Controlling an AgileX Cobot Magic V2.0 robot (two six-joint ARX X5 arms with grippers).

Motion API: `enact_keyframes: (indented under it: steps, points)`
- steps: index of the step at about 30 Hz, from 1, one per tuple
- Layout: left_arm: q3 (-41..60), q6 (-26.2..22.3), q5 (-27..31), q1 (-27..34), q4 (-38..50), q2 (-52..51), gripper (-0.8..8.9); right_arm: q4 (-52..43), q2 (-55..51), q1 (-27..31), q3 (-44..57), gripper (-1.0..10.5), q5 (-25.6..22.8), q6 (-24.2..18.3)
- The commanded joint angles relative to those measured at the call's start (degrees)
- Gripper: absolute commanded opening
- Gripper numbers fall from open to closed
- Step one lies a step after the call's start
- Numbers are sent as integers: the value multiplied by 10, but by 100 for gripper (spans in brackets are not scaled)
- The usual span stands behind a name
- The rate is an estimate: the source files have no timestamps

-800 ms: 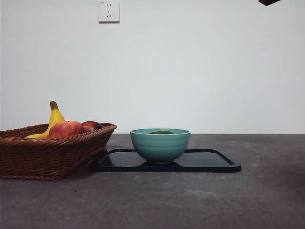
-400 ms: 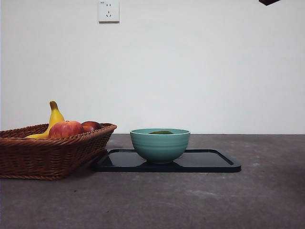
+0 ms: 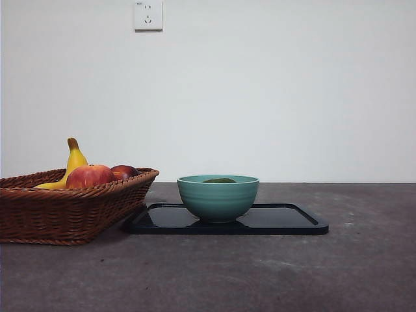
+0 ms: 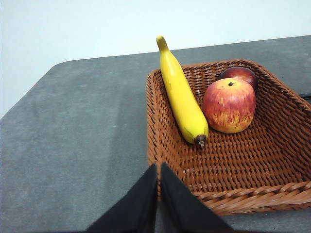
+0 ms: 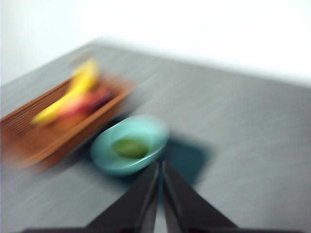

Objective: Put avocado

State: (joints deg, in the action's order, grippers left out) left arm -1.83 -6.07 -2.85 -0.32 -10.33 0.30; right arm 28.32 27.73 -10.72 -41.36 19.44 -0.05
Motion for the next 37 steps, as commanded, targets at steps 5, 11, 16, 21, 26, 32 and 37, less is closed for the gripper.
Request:
enact_keyframes:
  steps: [5,11,16,21,26,32,37]
  points:
    - [12,4,1,1,-4,-1,10,-152,-103,97,150,8,-19,-6]
    - [12,4,1,1,-4,-1,10,-213,-182,109,263,8,-77,-3]
    - [12,4,1,1,-4,-1,10,-228,-235,109,329,8,-113,-3]
    - [12,4,1,1,-4,-1,10,-228,-267,109,373,8,-122,-1]
    - [12,4,1,1,-4,-1,9,-227,-275,109,406,8,-122,17]
    - [12,4,1,1,-4,-1,10,-182,-275,109,408,8,-124,21]
    - [12,4,1,1,-4,-1,10,-182,-275,109,408,8,-133,23]
